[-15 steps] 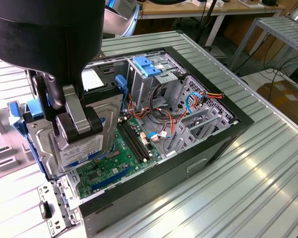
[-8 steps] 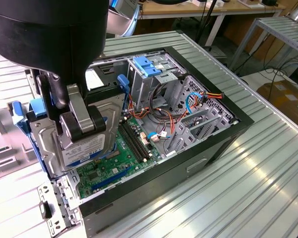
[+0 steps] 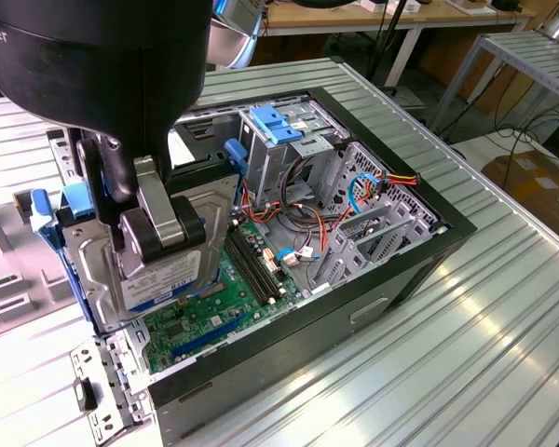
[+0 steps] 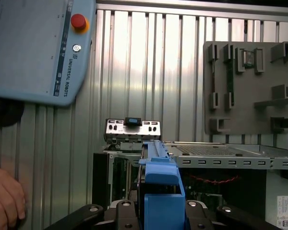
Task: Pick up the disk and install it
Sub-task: 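Pick up the disk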
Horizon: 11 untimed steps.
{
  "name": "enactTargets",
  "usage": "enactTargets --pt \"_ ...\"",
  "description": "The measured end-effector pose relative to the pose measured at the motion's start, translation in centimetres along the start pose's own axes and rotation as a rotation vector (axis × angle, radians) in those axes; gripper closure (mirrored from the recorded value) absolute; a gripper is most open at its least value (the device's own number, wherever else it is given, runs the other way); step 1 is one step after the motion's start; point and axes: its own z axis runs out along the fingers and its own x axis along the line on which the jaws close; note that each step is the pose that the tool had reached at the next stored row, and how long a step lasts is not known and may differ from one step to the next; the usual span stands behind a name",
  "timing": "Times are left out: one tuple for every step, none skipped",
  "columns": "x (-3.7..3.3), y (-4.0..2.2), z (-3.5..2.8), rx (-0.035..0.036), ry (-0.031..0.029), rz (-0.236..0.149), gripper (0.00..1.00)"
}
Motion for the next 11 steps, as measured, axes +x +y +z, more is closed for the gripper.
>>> enactTargets --pt "0.00 -0.05 0.00 0.0000 0.0000 0.000 0.64" --pt "0.00 -0.11 -0.01 -0.0001 0.0001 0.000 0.64" --pt "0.00 -0.16 -0.01 -0.0001 0.0001 0.000 0.64" --pt "0.01 -0.22 -0.01 0.0000 0.0000 0.000 0.64" --pt "0.01 -0.27 -0.01 0.0000 0.0000 0.000 0.64" --pt "0.01 -0.32 -0.01 0.0000 0.0000 0.000 0.64" --pt "0.01 -0.39 -0.01 0.0000 0.0001 0.000 0.64" --pt "0.01 -0.46 -0.01 0.0000 0.0000 0.000 0.64" --pt "0.01 -0.51 -0.01 0.0000 0.0000 0.000 0.64" --pt "0.02 -0.57 -0.01 0.0000 0.0000 0.000 0.64" --pt "0.02 -0.62 -0.02 0.0000 0.0000 0.000 0.64"
